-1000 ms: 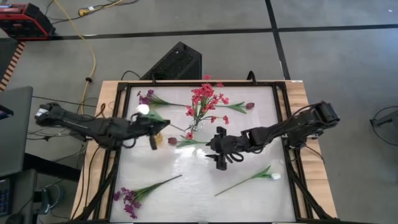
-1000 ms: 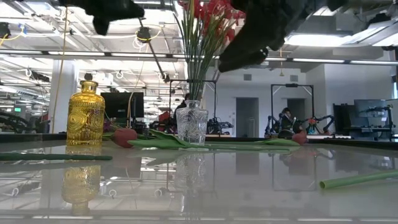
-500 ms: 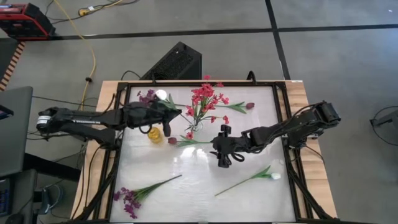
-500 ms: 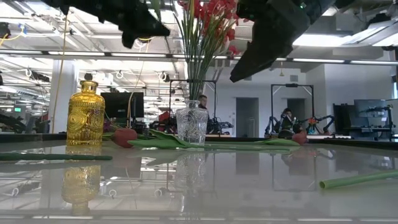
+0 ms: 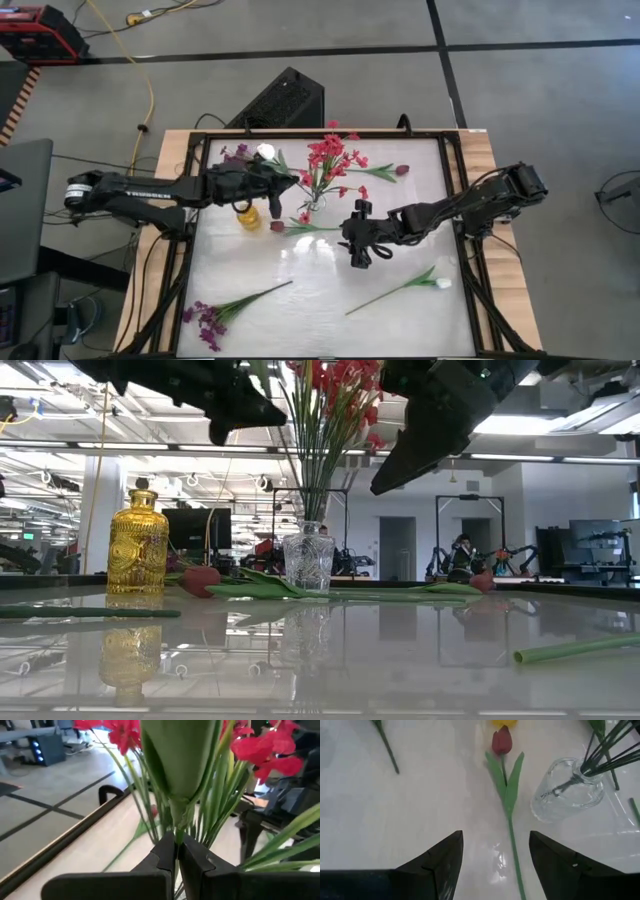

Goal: Sort flowers into vase by color
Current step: Put the left white tulip into the transparent vase

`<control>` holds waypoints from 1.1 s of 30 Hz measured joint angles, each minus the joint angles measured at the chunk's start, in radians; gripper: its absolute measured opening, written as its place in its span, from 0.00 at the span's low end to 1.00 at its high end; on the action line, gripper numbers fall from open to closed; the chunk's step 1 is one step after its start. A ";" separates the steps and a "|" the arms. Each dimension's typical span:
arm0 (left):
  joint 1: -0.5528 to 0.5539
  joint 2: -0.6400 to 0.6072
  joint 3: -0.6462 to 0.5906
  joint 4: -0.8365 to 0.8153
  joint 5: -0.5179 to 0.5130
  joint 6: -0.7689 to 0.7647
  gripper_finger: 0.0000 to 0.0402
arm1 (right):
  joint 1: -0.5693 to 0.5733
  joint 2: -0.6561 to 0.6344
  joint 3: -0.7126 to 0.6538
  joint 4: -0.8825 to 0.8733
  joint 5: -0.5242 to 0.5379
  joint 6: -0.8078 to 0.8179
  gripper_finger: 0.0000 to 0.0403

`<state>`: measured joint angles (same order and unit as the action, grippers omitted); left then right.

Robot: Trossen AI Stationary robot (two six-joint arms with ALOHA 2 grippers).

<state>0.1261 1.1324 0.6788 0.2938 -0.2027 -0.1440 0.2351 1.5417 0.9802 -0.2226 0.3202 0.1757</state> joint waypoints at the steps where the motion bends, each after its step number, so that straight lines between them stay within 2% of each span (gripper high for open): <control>1: 0.000 0.009 0.000 0.003 0.008 0.000 0.00 | -0.002 0.000 0.000 -0.003 0.000 0.000 0.63; 12: 0.010 0.017 0.000 0.003 0.008 -0.019 0.00 | -0.003 0.000 0.000 -0.005 -0.001 0.000 0.63; 17: 0.039 0.069 0.000 -0.006 0.011 -0.057 0.00 | -0.009 0.001 0.000 -0.003 -0.002 0.000 0.63; 25: 0.058 0.179 0.000 0.058 0.090 -0.087 0.00 | -0.007 -0.010 0.000 -0.017 -0.007 -0.027 0.63; 33: 0.057 0.213 0.019 0.063 0.092 -0.060 0.01 | -0.007 -0.034 0.000 -0.038 -0.007 -0.027 0.63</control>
<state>0.1835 1.3457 0.6975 0.3572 -0.1107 -0.2038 0.2285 1.5078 0.9802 -0.2611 0.3130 0.1483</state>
